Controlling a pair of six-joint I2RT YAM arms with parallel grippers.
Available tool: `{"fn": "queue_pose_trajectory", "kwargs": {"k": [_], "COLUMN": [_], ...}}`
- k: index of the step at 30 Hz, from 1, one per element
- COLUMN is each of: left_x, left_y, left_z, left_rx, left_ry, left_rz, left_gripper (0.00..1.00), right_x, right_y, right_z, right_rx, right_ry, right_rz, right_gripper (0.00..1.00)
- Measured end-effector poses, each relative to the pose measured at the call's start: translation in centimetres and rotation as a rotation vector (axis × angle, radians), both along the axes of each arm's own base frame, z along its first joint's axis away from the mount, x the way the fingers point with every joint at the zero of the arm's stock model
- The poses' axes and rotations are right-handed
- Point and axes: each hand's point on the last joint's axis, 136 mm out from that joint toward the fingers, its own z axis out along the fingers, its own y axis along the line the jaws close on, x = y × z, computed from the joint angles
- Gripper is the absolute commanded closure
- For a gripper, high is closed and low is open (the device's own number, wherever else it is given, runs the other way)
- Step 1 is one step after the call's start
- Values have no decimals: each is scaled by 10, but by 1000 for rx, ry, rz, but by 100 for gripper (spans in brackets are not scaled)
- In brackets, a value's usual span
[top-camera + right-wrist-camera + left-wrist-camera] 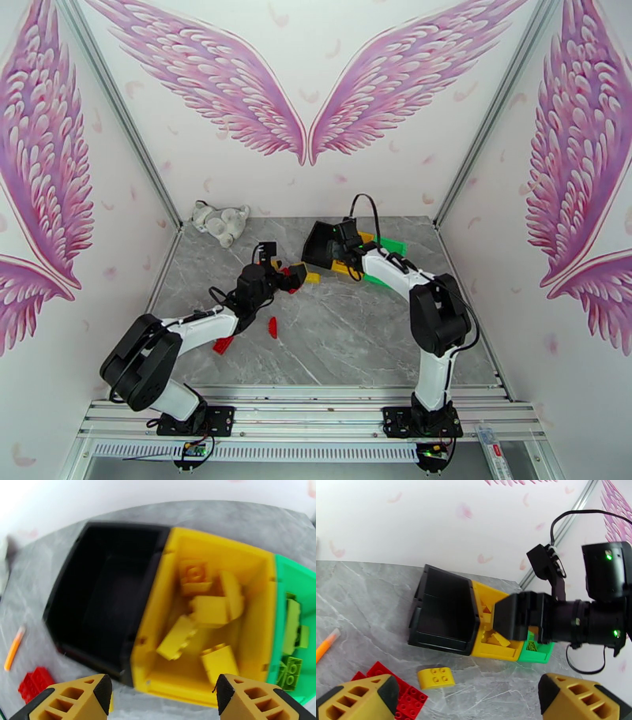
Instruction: Sort the legos into containers by color
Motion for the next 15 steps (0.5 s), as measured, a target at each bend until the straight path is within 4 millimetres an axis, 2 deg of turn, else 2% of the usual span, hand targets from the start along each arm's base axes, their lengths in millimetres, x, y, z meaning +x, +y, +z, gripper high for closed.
{"fn": "queue_pose_trajectory", "kwargs": {"k": [4,8,11,15], "left_x": [4,5,4,3], "left_y": [18,30,33,35], "left_z": [-1,-2,-2,-1], "left_rx": [-16,-26,-31,-38], "left_ry": [5,7,9,8], "left_rz": [41,65,64,64], "left_gripper": [1,1,1,1], "right_x": [-13,-12,-6,0], "right_y": [48,90,105,111], "right_z": [-6,-22,-37,-54], "right_rx": [-6,-11,-19,-34], "right_ry": [4,22,40,70], "right_rz": [124,212,238,242], "right_gripper": [40,45,48,48]}}
